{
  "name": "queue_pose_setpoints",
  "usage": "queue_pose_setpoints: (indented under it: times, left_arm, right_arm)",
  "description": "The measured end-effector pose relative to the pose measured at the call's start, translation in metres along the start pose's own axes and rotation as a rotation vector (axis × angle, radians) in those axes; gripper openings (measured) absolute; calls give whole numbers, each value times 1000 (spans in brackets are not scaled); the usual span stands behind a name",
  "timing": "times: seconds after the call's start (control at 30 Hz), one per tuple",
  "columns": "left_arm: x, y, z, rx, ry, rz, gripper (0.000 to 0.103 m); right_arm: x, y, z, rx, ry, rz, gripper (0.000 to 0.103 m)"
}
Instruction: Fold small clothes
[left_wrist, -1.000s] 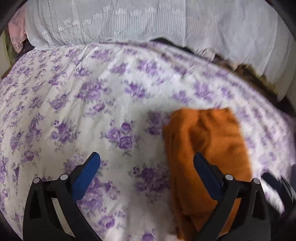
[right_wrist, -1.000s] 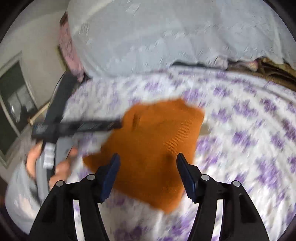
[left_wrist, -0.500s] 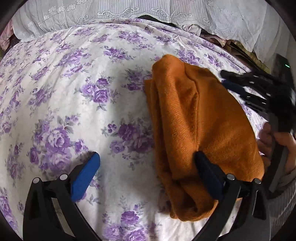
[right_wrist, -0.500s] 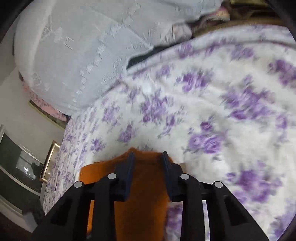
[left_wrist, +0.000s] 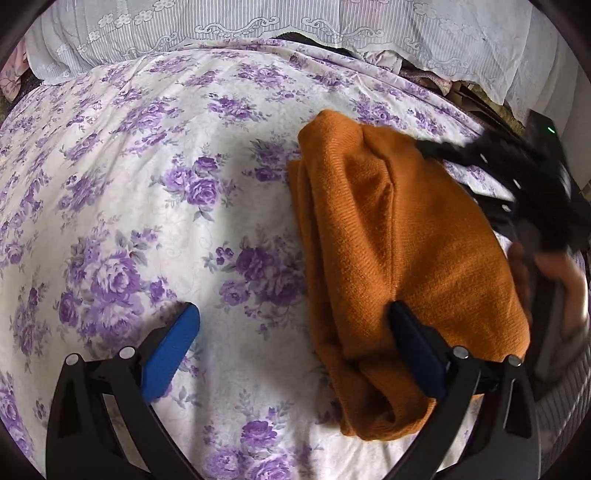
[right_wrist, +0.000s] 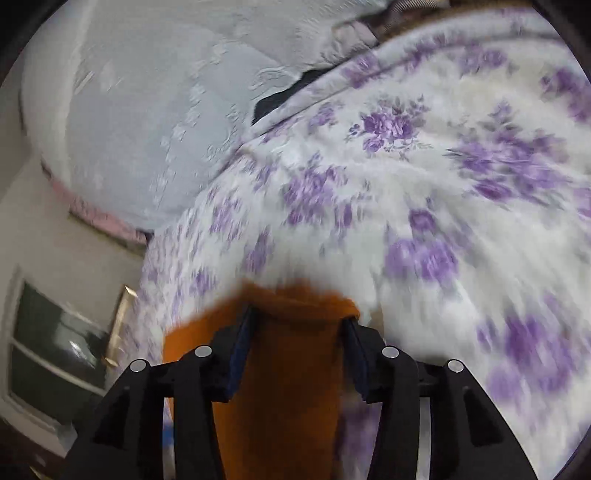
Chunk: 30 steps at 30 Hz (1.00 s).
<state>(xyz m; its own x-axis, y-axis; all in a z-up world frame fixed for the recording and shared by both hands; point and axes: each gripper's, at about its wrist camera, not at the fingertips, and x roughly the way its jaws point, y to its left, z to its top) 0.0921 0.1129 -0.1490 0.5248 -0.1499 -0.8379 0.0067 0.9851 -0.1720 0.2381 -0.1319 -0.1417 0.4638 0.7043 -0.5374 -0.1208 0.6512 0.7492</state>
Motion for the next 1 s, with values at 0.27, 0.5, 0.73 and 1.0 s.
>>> queue_pose_setpoints:
  times: [0.27, 0.5, 0.73, 1.0]
  left_arm:
    - [0, 1, 0, -3, 1, -9, 99]
    - [-3, 1, -1, -9, -9, -10, 99]
    - [-13, -1, -7, -2, -23, 42, 99]
    - [-54, 3, -19, -46, -118, -53, 98]
  right_arm:
    - [-55, -23, 13, 83, -218, -7, 48]
    - [-74, 22, -34, -134, -108, 66, 63]
    - [-56, 19, -90, -194, 23, -42, 68]
    - [-115, 65, -118, -332, -143, 64, 72]
